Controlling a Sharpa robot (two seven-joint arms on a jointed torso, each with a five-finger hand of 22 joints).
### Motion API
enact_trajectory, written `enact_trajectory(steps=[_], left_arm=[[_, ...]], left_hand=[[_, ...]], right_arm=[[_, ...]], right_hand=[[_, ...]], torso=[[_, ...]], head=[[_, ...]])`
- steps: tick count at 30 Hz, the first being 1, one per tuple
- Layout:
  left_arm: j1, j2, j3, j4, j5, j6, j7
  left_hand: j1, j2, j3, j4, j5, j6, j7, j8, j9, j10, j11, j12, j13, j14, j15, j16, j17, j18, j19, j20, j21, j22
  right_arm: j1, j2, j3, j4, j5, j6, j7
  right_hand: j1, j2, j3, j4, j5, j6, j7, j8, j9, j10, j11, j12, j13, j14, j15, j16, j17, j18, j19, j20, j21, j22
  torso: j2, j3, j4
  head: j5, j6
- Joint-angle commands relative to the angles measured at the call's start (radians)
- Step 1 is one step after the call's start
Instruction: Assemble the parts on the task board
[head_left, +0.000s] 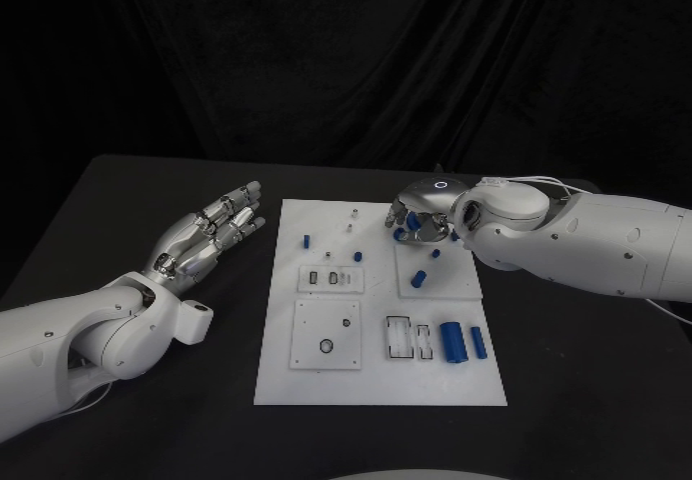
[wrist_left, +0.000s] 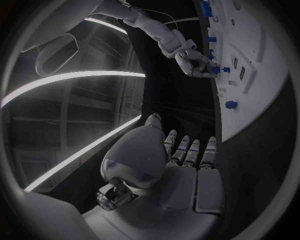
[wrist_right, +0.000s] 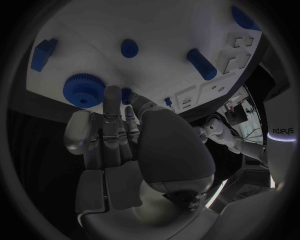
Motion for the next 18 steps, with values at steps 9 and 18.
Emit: enact_trajectory(steps=[9,18], left_arm=[[0.003,0.006,0.001,-0.006,-0.001,0.025,0.096],[0.003,0.008,0.001,-0.011,-0.001,0.032,0.091]], left_hand=[[0.029,-0.002,0.012,-0.005,0.021,0.011,0.013,0.009,0.003,-0.001,0.009,0.003,0.000,0.002,0.010,-0.003,-0.001,0.019,0.002,0.014,0.007,0.001],[0.038,-0.002,0.017,-0.008,0.033,0.022,0.021,0.015,0.004,-0.001,0.009,0.002,0.000,0.004,0.013,-0.002,0.000,0.019,0.003,0.017,0.008,0.001]], right_arm=[[-0.014,0.020,0.001,-0.029,-0.025,-0.032,0.025],[-0.017,0.023,0.001,-0.043,-0.026,-0.041,0.029]], right_hand=[[-0.017,-0.001,0.034,-0.002,0.004,0.050,0.009,0.014,0.008,0.053,-0.008,0.002,0.001,-0.003,-0.004,0.016,0.007,-0.016,0.010,-0.002,0.022,0.029],[-0.017,-0.006,0.067,-0.011,0.021,0.103,0.019,0.034,0.027,0.104,-0.021,0.008,0.002,0.001,-0.014,0.021,0.010,-0.019,0.014,-0.010,0.032,0.047]], torso=[[0.002,-0.0003,0.0004],[0.004,-0.0011,0.0000]], head=[[0.002,0.000],[0.006,0.001]])
